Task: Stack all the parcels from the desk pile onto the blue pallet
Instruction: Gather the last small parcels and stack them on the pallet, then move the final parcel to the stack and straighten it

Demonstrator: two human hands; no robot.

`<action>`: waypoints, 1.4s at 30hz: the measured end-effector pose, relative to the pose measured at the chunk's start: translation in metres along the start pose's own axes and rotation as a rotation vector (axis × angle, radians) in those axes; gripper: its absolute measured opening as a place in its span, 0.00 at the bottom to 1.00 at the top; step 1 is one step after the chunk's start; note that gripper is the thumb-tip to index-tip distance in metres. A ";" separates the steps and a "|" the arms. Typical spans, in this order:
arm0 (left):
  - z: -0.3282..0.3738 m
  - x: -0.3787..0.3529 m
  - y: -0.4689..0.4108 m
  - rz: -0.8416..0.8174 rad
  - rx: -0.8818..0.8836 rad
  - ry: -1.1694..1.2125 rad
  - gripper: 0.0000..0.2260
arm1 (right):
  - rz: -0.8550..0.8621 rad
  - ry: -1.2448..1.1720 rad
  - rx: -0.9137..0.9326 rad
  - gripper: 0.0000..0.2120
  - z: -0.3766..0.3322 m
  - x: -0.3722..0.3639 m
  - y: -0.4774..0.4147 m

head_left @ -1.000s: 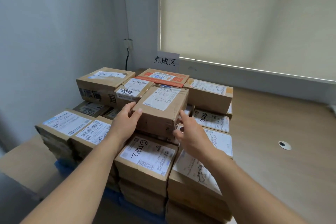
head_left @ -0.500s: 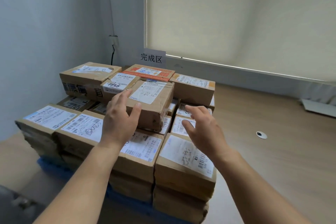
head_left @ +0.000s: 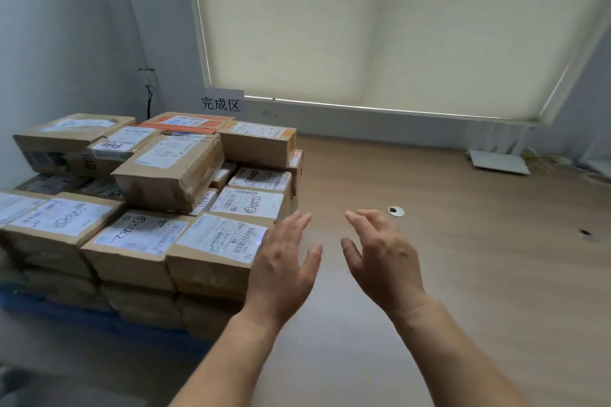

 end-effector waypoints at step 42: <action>0.450 -0.494 0.022 -0.673 -0.403 0.116 0.27 | -0.136 0.648 -0.617 0.22 0.558 0.260 0.198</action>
Point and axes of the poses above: each hand's wrist, its own y-axis away from the middle knuckle, its own x-axis out of the back of the hand, z = x × y, the point moved 4 cm from there along -y, towards the middle knuckle, and after that the axes turned 7 degrees about -x, right-handed, at the moved point
